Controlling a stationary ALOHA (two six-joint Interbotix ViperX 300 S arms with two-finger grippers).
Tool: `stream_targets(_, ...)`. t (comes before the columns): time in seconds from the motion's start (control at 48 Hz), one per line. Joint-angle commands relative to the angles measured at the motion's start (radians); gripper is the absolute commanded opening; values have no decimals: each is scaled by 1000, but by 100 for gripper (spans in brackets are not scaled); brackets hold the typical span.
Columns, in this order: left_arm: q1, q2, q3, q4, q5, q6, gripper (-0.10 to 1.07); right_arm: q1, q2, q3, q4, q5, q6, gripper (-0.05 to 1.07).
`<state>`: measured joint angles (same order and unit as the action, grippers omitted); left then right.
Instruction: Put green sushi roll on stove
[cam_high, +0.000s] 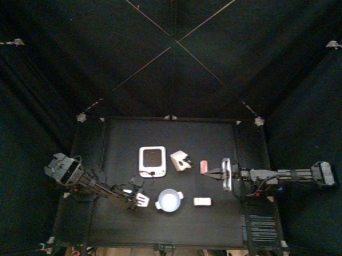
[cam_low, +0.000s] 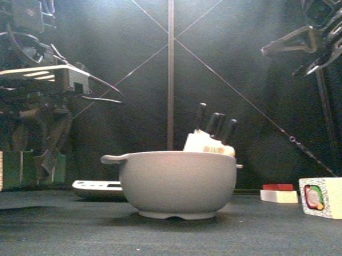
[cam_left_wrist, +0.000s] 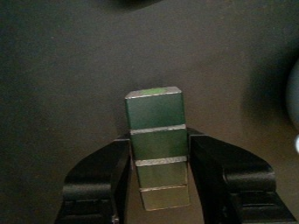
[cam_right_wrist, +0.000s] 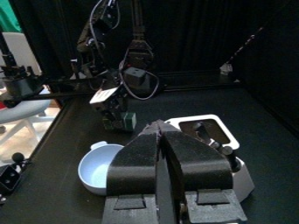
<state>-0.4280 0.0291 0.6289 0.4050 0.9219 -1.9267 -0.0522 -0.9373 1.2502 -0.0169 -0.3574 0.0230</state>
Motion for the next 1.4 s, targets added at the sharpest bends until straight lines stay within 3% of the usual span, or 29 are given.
stream_targets(0.0,11,-38,-12,23,6,-2,64,-2,11,-11,2,-8,-2,4)
stream_targets(0.312,144,-149,-12,104,18,15,63,0,11,-11,-5,-8,-2,4)
stream_targets(0.688,391,-224,-11,146,5,138,62,-2,11,-5,-6,-8,-3,4)
stream_targets(0.958,563,-173,-46,95,-117,319,62,-6,11,-5,-18,-8,-2,4)
stream_targets(1.375,680,-23,-112,55,-256,453,63,-23,11,5,-18,-6,-2,4)
